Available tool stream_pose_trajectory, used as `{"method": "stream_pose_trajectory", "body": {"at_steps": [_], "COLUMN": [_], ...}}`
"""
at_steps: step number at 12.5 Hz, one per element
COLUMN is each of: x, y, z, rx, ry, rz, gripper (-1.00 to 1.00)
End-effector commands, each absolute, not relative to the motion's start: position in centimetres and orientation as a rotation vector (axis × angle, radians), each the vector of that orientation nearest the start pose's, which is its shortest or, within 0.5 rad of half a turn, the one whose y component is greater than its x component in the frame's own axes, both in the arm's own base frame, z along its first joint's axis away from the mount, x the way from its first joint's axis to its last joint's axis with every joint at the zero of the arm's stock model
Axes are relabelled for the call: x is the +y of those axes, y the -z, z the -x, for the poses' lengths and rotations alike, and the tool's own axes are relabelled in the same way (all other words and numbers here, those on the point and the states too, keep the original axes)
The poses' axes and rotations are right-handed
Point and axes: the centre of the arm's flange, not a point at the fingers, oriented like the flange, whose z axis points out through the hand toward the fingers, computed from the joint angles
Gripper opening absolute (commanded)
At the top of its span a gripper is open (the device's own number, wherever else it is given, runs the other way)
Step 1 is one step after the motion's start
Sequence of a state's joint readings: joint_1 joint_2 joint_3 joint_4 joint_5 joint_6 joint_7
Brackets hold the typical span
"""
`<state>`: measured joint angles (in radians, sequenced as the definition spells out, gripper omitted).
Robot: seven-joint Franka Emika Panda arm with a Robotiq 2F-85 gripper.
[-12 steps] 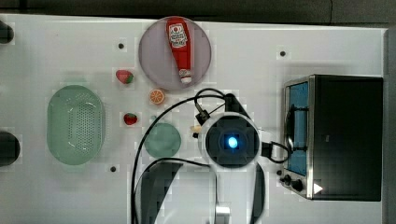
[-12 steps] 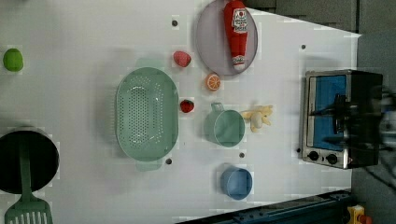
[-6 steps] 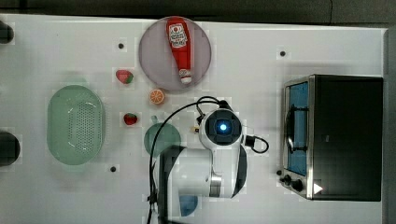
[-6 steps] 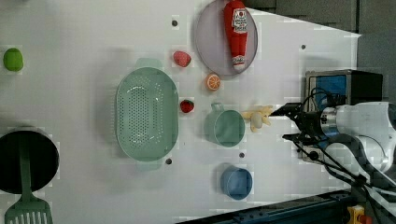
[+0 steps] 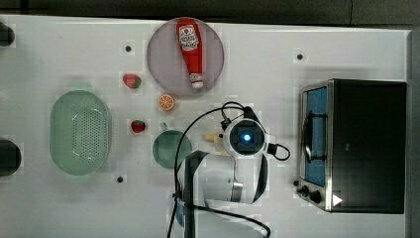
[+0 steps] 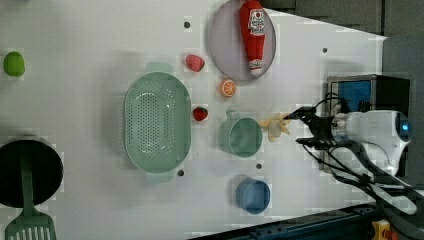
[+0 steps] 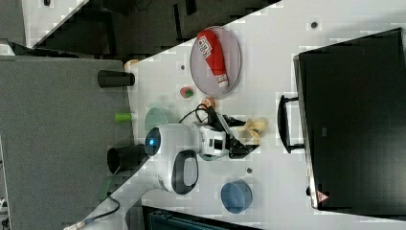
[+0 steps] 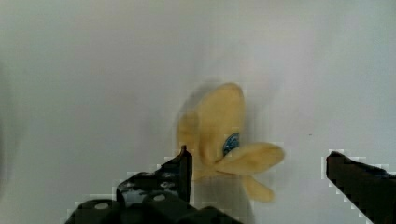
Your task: Pick banana from table and place on oven.
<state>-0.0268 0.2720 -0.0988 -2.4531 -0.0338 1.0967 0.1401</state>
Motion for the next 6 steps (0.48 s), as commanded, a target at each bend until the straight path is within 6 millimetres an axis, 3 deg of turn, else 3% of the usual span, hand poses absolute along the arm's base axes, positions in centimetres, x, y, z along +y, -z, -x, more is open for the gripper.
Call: {"method": "stream_pose_trajectory", "body": {"at_steps": [1, 2, 6], "x": [-4.6, -4.6, -4.4], "y": [-16.2, -15.6, -15.2], "z": [-47.5, -47.4, -47.2], "rx": [1.53, 1.526, 1.511], "ry": [0.001, 0.022, 0.085], "rz": [2.788, 2.784, 2.768], "gripper": [1.0, 0.93, -0.04]}}
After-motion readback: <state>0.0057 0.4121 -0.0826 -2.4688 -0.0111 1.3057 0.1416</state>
